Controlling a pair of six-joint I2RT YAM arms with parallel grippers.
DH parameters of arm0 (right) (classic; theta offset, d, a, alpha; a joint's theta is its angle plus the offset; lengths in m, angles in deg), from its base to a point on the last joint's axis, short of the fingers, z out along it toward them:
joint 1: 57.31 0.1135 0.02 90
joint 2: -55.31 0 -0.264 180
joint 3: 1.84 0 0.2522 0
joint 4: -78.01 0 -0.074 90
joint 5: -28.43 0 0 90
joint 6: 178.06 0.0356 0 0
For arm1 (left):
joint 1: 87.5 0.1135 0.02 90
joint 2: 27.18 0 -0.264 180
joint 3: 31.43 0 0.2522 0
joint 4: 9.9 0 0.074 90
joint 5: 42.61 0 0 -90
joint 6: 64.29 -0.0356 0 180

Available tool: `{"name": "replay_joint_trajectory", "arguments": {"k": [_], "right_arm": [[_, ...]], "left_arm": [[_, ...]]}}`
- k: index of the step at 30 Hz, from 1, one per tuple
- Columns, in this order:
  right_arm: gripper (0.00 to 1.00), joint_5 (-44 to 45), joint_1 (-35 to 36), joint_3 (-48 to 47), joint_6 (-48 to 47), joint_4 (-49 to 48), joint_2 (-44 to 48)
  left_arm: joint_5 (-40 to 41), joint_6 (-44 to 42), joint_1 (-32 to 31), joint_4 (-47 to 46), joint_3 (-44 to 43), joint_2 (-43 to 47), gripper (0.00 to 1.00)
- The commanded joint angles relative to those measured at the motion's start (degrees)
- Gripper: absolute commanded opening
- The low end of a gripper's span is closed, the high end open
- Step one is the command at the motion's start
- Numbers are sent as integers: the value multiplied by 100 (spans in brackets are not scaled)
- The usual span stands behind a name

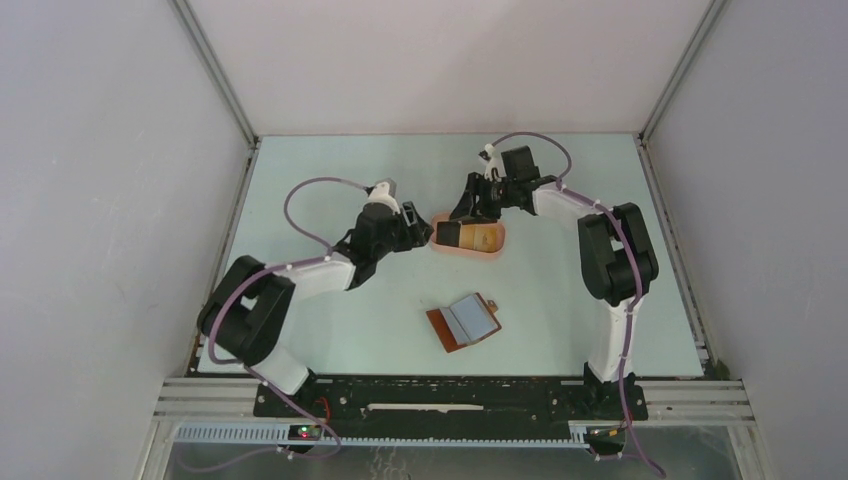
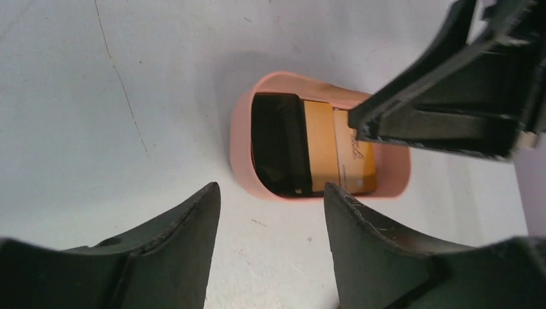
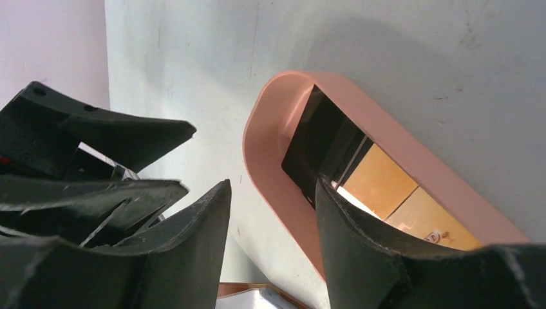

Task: Put the credit cards into the card holder
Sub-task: Move the storage box to the center of the board.

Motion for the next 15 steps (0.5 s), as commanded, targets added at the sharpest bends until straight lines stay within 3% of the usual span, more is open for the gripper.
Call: {"name": "replay_joint_trajectory", "arguments": {"k": [1, 8, 15], "right_arm": [[59, -56, -79, 22, -70, -60, 274], [59, -55, -121, -15, -158, 37, 223], [57, -69, -133, -22, -139, 161, 145]], "left_arm": [[240, 116, 33, 927, -837, -488, 64], [219, -1, 27, 1509, -1620, -1231, 53], [129, 43, 24, 1676, -1991, -1651, 21]]}}
